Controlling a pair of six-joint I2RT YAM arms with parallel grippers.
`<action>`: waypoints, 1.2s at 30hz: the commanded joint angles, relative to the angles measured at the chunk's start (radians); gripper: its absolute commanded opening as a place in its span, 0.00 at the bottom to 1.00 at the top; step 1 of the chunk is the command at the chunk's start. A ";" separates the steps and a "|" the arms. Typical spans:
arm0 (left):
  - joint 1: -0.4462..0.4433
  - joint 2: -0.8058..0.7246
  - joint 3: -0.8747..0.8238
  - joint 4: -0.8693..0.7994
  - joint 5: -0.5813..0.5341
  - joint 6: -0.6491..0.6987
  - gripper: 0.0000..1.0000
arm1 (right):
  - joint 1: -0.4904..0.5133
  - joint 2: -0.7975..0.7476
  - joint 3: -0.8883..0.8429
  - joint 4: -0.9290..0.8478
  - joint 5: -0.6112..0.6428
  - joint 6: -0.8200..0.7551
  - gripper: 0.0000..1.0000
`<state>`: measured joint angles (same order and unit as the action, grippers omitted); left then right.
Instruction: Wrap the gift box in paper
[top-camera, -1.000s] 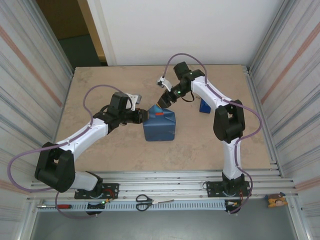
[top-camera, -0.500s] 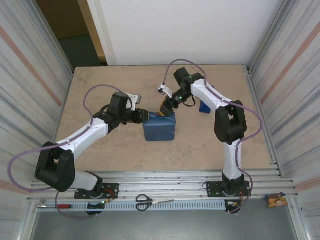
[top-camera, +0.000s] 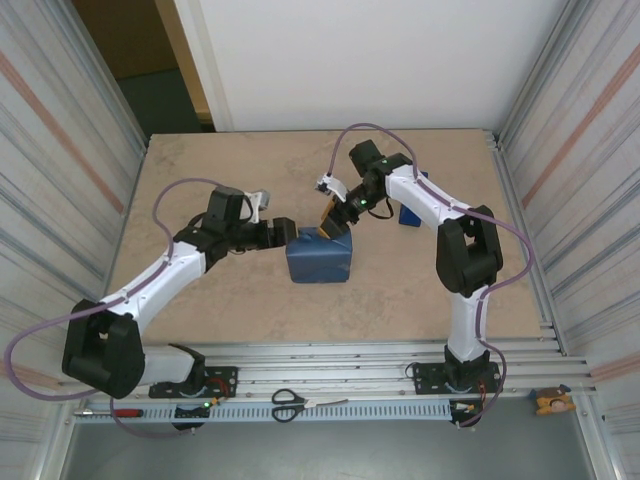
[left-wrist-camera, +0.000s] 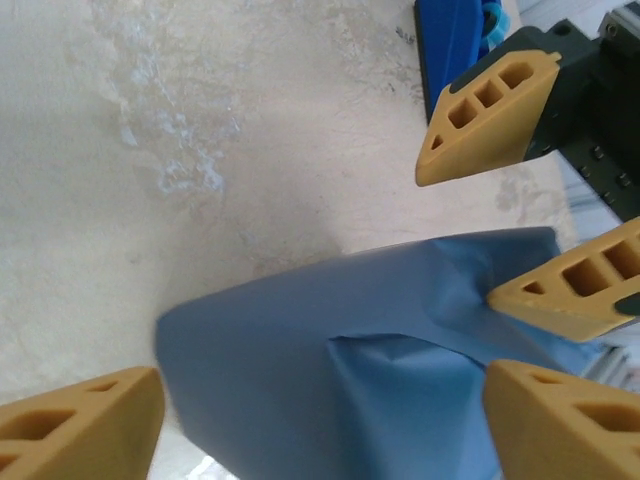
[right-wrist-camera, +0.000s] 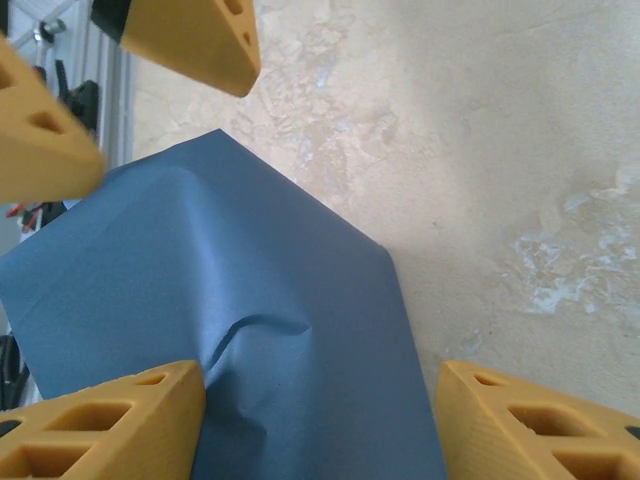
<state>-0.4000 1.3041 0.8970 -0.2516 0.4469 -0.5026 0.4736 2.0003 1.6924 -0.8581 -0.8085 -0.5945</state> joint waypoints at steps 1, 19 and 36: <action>0.000 0.024 0.079 -0.065 0.030 -0.041 0.90 | 0.020 -0.020 -0.031 -0.020 0.072 -0.010 0.62; -0.007 0.146 0.063 -0.006 0.087 -0.191 0.74 | 0.031 -0.040 -0.048 -0.001 0.104 -0.001 0.62; 0.054 0.071 0.021 0.083 0.096 -0.241 0.86 | 0.030 -0.041 -0.048 0.011 0.098 0.012 0.62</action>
<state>-0.3691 1.4094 0.9180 -0.2062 0.5415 -0.7059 0.4908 1.9736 1.6730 -0.8135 -0.7521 -0.5842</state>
